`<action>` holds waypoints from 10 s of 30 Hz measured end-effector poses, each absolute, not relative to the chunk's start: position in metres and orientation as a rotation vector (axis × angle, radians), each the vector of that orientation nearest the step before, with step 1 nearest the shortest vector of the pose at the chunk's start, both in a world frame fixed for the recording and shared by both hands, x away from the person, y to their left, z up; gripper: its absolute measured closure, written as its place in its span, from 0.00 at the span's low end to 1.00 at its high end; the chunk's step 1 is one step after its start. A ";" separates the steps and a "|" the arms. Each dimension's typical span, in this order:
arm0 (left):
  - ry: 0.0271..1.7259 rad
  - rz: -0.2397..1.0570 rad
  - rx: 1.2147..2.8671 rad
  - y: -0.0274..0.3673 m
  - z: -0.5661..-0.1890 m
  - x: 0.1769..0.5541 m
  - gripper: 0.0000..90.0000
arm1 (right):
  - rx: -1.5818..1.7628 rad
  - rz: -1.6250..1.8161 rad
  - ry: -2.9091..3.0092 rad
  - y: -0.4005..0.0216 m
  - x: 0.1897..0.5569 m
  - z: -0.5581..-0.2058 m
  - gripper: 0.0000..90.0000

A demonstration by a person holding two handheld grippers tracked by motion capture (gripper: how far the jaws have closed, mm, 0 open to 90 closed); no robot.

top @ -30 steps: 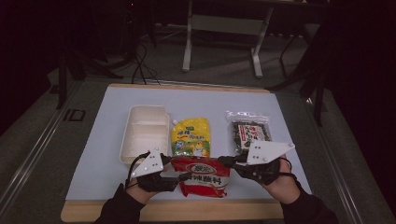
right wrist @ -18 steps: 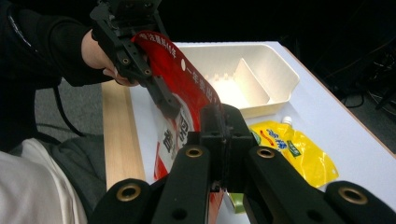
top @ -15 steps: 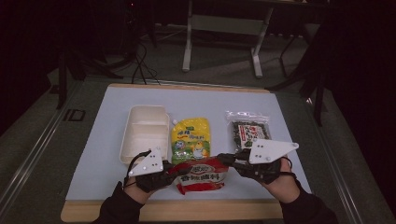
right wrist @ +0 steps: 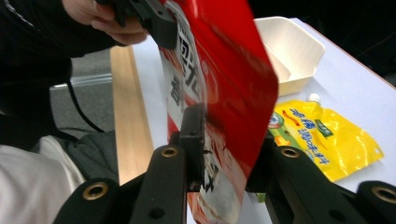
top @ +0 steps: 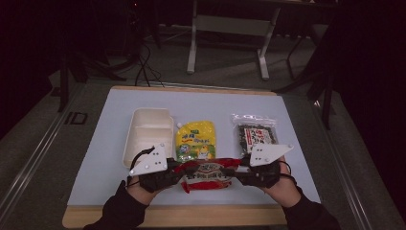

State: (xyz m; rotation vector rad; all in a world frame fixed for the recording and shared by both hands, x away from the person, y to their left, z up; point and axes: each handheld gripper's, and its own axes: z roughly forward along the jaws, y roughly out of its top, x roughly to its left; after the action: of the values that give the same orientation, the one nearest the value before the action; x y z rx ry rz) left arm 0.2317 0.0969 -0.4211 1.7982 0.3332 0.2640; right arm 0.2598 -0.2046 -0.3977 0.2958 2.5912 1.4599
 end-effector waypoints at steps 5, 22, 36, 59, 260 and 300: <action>0.341 0.258 1.804 0.094 -0.424 0.234 1.00 | 0.261 1.427 2.611 -0.203 0.260 -0.397 1.00; 0.446 0.320 1.758 0.103 -0.435 0.230 0.43 | 0.267 1.461 2.550 -0.220 0.263 -0.378 1.00; 0.533 0.327 1.780 0.106 -0.460 0.214 0.02 | 0.330 1.445 2.506 -0.215 0.291 -0.365 1.00; 0.589 0.340 1.775 0.101 -0.498 0.198 0.02 | 0.387 1.511 2.463 -0.156 0.347 -0.353 1.00; 0.552 0.299 1.867 0.087 -0.525 0.202 0.02 | 1.244 0.988 2.416 -0.326 0.372 -0.537 1.00; 0.560 0.299 1.874 0.089 -0.527 0.203 0.02 | 1.222 0.939 2.384 -0.309 0.469 -0.514 0.53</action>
State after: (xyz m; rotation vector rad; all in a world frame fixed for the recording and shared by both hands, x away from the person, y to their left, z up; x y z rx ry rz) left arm 0.2027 0.0886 -0.5274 1.8740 0.5596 0.2987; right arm 0.4692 -0.3093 -0.5139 1.2217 2.3844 0.9388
